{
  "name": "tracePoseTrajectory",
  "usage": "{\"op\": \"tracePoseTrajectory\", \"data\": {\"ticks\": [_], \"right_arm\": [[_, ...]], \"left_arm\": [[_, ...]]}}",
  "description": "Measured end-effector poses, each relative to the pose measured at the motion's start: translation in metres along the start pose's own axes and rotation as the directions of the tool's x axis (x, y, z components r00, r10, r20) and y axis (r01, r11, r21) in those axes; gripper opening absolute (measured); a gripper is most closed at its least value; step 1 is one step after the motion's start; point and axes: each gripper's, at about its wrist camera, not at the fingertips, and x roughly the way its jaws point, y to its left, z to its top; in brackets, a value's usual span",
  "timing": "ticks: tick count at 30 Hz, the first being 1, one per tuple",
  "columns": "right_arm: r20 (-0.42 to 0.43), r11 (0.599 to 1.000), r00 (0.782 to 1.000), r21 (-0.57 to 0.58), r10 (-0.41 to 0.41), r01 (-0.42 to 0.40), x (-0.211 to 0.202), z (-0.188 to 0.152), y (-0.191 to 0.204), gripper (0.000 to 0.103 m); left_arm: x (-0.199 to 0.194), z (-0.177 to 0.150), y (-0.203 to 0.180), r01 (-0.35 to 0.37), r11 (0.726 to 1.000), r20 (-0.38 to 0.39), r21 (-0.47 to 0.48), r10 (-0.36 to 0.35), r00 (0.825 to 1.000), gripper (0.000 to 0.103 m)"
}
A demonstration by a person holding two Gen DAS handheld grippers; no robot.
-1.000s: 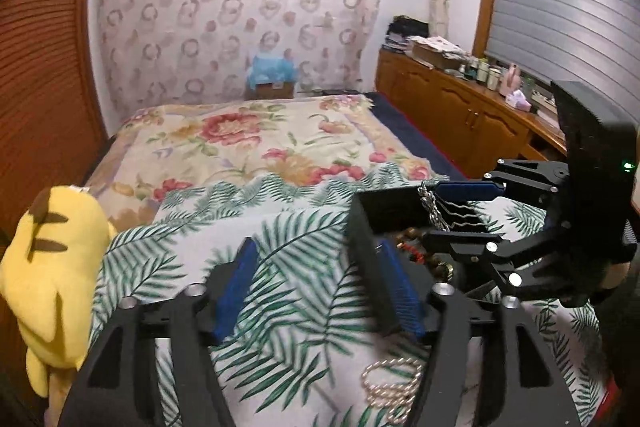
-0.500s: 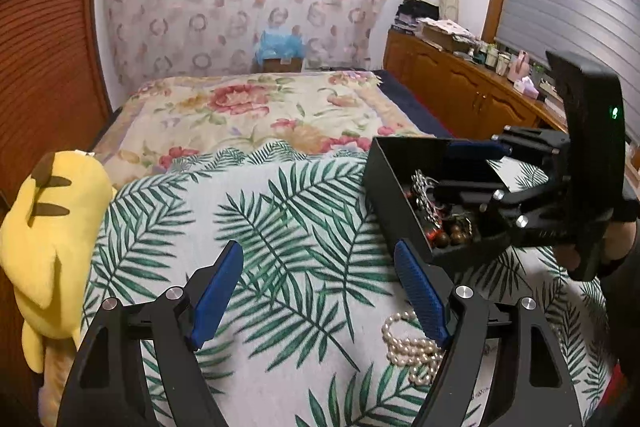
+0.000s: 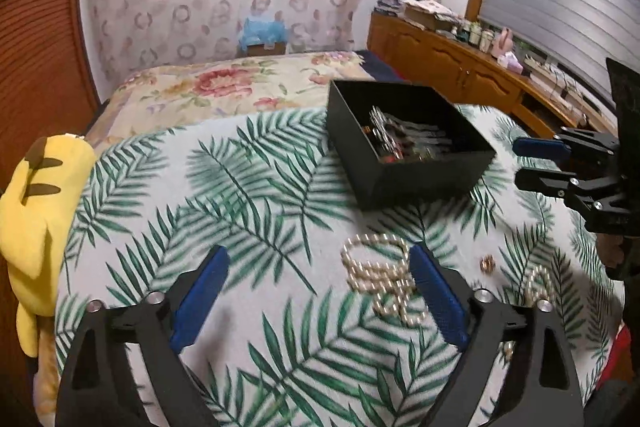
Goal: Organize jewelry
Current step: 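Move both tools to the pearl necklaces and close the left tool on one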
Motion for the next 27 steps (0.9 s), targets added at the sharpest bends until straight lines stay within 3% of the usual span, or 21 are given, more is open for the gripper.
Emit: {"op": "tracePoseTrajectory", "data": {"ticks": [7,19,23,25,27], "right_arm": [[-0.067,0.999,0.998,0.045,-0.001,0.004,-0.005,-0.048,0.006,0.031],[-0.125,0.998,0.991,0.053,0.046,-0.039,-0.011,-0.083,0.018,0.031],[-0.123,0.999,0.992,0.040,0.015,-0.010,-0.007,-0.083,0.020,0.029],[-0.122,0.999,0.992,0.049,-0.011,0.017,-0.006,-0.082,0.018,0.018],[-0.112,0.999,0.994,0.045,-0.014,0.019,-0.006,-0.084,0.018,0.015]], "left_arm": [[0.001,-0.018,-0.007,-0.004,1.000,-0.044,0.030,0.005,0.999,0.094],[-0.011,-0.029,0.003,-0.060,0.998,-0.039,-0.013,0.059,0.997,0.095],[-0.012,-0.030,0.003,-0.044,0.999,-0.043,-0.020,0.043,0.998,0.094],[-0.013,-0.029,0.001,-0.030,0.999,-0.042,-0.026,0.029,0.999,0.095],[-0.013,-0.028,0.000,-0.016,1.000,-0.038,-0.024,0.015,0.999,0.094]]}}
